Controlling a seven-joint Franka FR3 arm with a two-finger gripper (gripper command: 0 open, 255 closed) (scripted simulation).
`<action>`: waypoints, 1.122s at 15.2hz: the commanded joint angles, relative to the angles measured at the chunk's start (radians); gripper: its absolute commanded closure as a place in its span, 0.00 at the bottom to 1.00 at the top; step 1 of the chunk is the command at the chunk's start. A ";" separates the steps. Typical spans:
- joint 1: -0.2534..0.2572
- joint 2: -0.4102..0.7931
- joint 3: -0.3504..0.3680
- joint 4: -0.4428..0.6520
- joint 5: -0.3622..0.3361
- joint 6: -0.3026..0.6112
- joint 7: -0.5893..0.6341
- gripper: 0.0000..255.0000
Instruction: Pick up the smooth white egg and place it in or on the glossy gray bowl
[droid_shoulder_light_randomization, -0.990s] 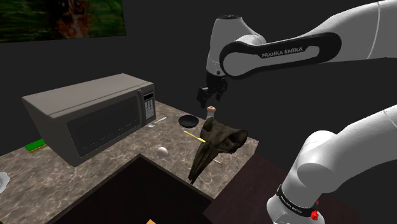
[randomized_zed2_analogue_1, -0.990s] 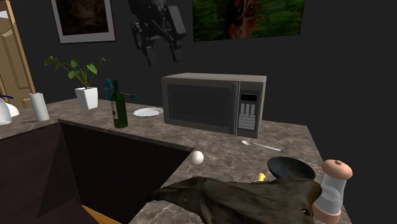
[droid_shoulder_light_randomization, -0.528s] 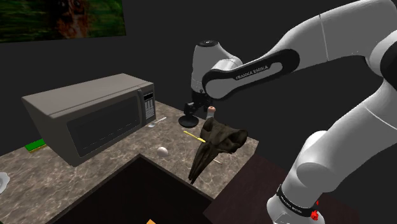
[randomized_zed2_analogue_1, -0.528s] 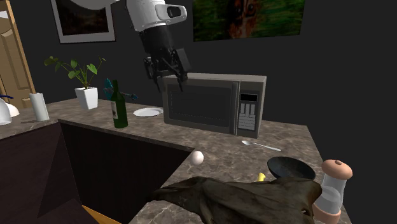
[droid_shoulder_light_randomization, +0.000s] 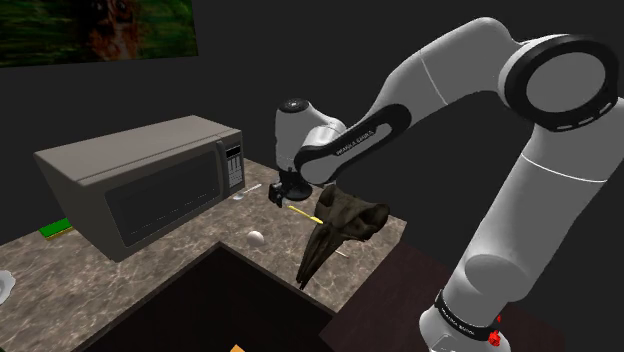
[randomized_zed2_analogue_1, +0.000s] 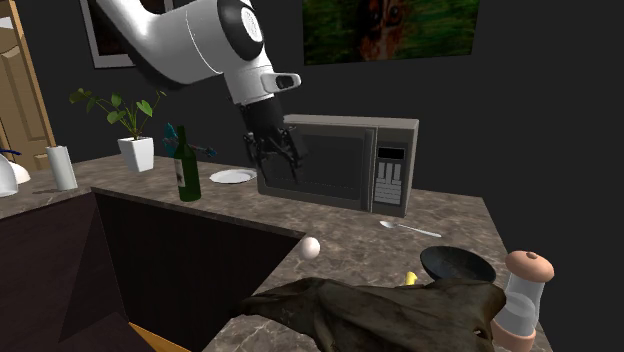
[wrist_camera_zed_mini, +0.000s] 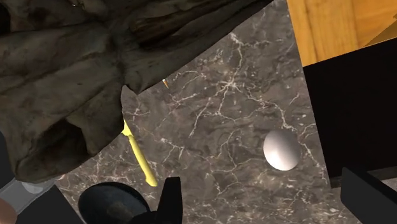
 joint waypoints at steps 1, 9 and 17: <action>0.000 0.088 0.001 0.038 -0.059 0.036 0.052 0.00; 0.064 0.410 -0.048 0.249 -0.243 0.093 0.215 0.00; 0.142 0.729 -0.108 0.538 -0.321 0.097 0.280 0.00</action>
